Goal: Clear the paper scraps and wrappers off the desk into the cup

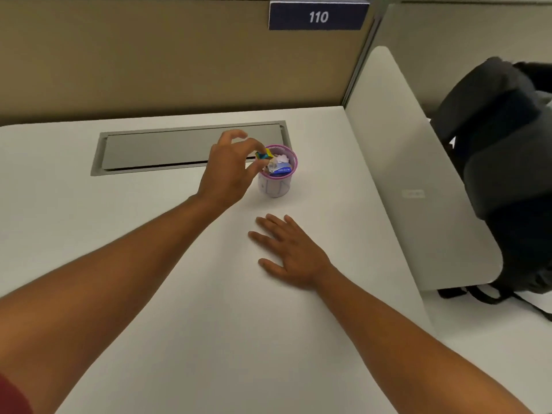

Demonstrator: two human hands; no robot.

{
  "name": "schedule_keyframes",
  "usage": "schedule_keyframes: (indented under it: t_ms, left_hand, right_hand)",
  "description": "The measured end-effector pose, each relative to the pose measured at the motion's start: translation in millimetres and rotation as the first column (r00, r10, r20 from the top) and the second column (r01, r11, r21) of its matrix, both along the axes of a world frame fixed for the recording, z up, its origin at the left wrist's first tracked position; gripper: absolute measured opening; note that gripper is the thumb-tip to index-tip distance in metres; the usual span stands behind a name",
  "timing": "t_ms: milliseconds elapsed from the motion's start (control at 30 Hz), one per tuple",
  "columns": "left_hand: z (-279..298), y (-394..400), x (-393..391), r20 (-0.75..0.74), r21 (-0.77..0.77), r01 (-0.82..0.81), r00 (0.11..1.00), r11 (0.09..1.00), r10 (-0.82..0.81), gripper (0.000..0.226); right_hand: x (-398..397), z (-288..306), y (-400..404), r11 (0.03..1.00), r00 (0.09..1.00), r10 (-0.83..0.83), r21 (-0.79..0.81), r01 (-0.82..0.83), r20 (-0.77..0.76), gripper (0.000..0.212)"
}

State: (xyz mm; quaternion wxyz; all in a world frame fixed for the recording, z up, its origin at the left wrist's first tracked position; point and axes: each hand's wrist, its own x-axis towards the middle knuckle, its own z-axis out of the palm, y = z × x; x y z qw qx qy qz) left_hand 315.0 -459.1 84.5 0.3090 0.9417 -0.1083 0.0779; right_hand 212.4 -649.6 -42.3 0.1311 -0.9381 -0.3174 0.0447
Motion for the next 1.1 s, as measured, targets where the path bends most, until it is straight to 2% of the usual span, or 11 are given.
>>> schedule_keyframes:
  t_ms: [200, 333, 467, 600, 767, 967, 1100]
  left_hand:
    - [-11, -21, 25, -0.058, 0.026, 0.028, 0.998, 0.999, -0.027, 0.021]
    - [-14, -20, 32, -0.021, 0.169, 0.165, 0.986, 0.972, -0.163, 0.027]
    - [-18, -16, 32, 0.095, 0.233, 0.106, 0.987, 0.967, -0.131, 0.025]
    - [-23, -15, 33, 0.042, 0.349, 0.162, 0.981, 0.923, -0.188, 0.033]
    - [-31, -14, 33, -0.04, 0.357, 0.213, 0.976, 0.909, -0.213, 0.046]
    - [-22, -3, 16, 0.091, 0.299, 0.174, 0.974, 0.938, -0.209, 0.037]
    - [-16, 12, -12, 0.179, 0.318, 0.187, 0.951, 0.93, -0.253, 0.044]
  right_hand:
    - [2, -3, -1, 1.0, 1.0, -0.004, 0.018, 0.004, 0.001, 0.06]
    - [2, -4, -2, 0.999, 1.0, -0.002, 0.032, 0.002, 0.005, 0.06]
    - [3, -5, -2, 0.999, 1.0, 0.003, 0.033, -0.003, 0.015, 0.059]
    - [3, -7, -3, 0.999, 1.0, 0.002, 0.036, -0.003, 0.016, 0.059]
    - [4, -6, -3, 0.999, 1.0, 0.013, 0.037, -0.013, 0.007, 0.059]
    - [5, -2, -2, 1.0, 1.0, 0.024, -0.001, -0.024, -0.003, 0.059]
    - [2, 0, -1, 0.999, 1.0, 0.023, -0.032, -0.023, 0.001, 0.054]
